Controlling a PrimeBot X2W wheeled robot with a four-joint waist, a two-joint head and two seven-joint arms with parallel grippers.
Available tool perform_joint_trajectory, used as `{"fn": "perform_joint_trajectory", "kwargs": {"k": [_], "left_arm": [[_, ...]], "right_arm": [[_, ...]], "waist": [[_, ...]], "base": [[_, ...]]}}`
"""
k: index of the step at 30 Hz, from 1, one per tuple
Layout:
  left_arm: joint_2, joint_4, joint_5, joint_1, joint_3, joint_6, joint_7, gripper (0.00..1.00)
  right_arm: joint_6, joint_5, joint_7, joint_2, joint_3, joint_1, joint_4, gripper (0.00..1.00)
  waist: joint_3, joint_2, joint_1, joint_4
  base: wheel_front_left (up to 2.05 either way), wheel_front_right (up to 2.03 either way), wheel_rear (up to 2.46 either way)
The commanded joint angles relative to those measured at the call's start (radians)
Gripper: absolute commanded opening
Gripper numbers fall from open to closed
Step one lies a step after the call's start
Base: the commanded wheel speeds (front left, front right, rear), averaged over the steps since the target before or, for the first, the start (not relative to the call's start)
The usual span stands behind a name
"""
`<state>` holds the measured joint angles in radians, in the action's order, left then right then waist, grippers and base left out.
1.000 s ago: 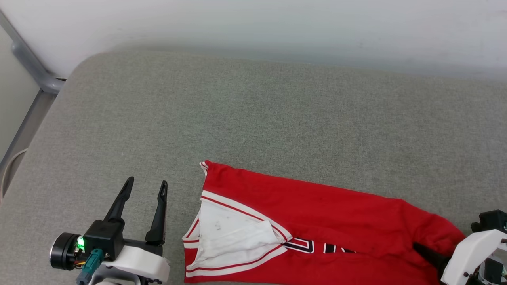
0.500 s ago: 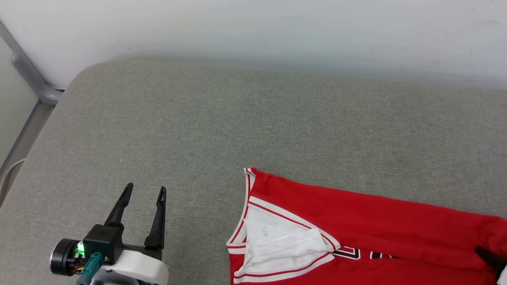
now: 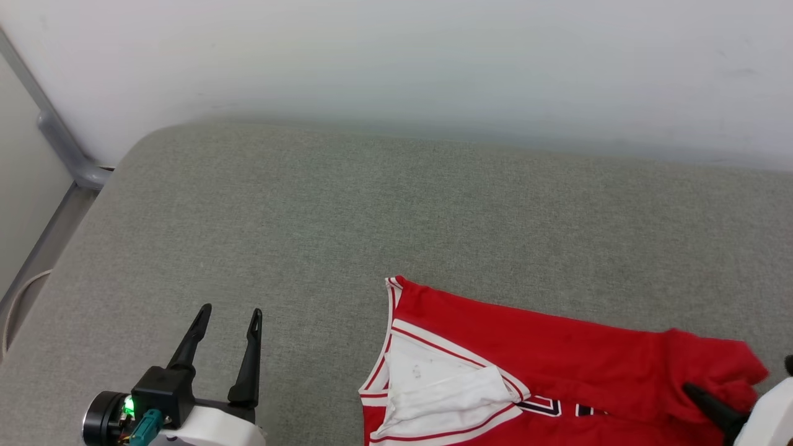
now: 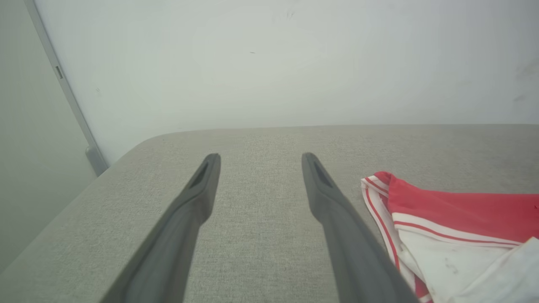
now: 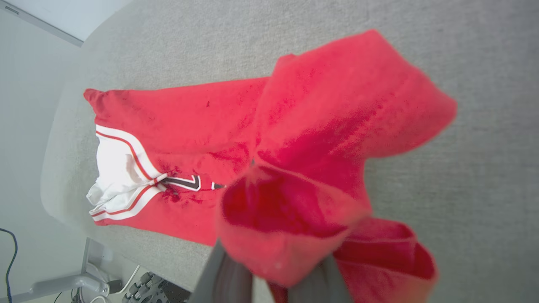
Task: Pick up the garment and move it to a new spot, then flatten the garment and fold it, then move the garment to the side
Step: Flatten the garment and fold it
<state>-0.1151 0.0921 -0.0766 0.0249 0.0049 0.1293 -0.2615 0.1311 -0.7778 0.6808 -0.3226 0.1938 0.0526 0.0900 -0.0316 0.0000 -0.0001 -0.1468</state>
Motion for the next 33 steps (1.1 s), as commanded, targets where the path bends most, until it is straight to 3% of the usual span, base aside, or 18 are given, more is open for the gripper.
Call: {"fn": "perform_joint_trajectory", "kwargs": {"k": [1,9,14,24,32,33], "left_arm": [[0.001,-0.004,-0.004,0.013,0.001,0.000,-0.005,1.00],[-0.002,-0.001,-0.015,0.024,-0.001,0.001,-0.005,1.00],[0.000,0.000,-0.019,0.014,-0.006,0.002,-0.005,1.00],[0.006,0.003,-0.027,0.018,-0.010,0.002,-0.005,1.00],[-0.001,0.008,-0.028,0.019,-0.012,0.002,-0.005,1.00],[0.001,0.008,-0.029,0.014,-0.013,0.002,-0.005,1.00]], "right_arm": [[-0.001,-0.017,0.032,0.033,-0.013,0.035,-0.056,0.00],[-0.001,-0.027,0.131,0.217,-0.088,0.061,-0.215,0.00],[-0.001,-0.047,0.132,0.269,-0.175,0.023,-0.216,0.00],[-0.001,-0.215,-0.108,0.274,-0.335,-0.105,0.049,0.00],[-0.001,-0.243,-0.258,0.273,-0.431,-0.225,0.245,0.00],[-0.001,-0.230,-0.304,0.273,-0.462,-0.275,0.327,0.00]], "waist": [[0.012,0.0000,0.0001,-0.010],[0.028,0.0000,0.0001,-0.041],[0.026,0.0000,0.0001,-0.066],[0.031,0.0000,0.0001,-0.131],[0.032,0.0000,0.0001,-0.158],[0.028,0.0000,0.0001,-0.165]], "base": [[0.00,0.00,0.00],[0.00,0.00,0.00],[0.00,0.00,0.00],[0.00,0.00,0.00],[0.00,0.00,0.00],[0.00,0.00,0.00]]}}
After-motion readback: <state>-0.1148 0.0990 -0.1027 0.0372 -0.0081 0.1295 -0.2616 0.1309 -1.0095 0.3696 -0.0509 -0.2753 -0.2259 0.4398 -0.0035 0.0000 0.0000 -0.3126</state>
